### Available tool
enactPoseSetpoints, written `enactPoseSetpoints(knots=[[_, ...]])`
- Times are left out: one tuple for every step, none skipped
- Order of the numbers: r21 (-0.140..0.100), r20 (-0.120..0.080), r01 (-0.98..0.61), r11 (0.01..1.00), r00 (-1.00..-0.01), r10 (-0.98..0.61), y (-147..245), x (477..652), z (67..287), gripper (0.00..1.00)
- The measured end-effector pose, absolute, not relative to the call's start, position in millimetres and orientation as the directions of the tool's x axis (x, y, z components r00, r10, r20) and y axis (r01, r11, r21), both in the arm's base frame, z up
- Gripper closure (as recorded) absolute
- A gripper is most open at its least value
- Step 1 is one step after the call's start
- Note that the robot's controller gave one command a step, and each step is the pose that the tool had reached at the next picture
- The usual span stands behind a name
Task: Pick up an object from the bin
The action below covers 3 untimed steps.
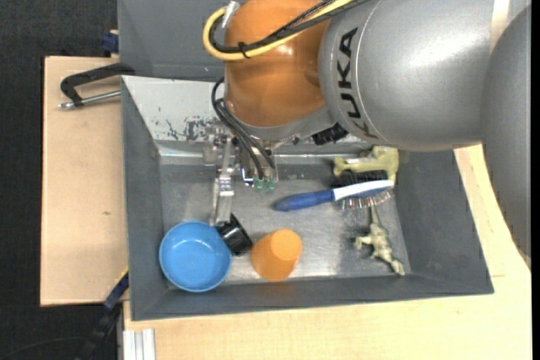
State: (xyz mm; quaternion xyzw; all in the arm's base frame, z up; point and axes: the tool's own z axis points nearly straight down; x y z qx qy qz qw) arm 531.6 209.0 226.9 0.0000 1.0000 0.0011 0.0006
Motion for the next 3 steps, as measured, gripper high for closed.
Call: enactPoseSetpoints(knots=[[-0.001, 0.008, 0.032, 0.999, -0.999, 0.032, 233, 489.3, 76, 0.0], [0.003, -0.001, 0.035, 0.999, -0.999, 0.035, 233, 493.0, 81, 1.0], [0.0, -0.003, -0.682, 0.732, -0.732, -0.682, 210, 496.6, 71, 1.0]])
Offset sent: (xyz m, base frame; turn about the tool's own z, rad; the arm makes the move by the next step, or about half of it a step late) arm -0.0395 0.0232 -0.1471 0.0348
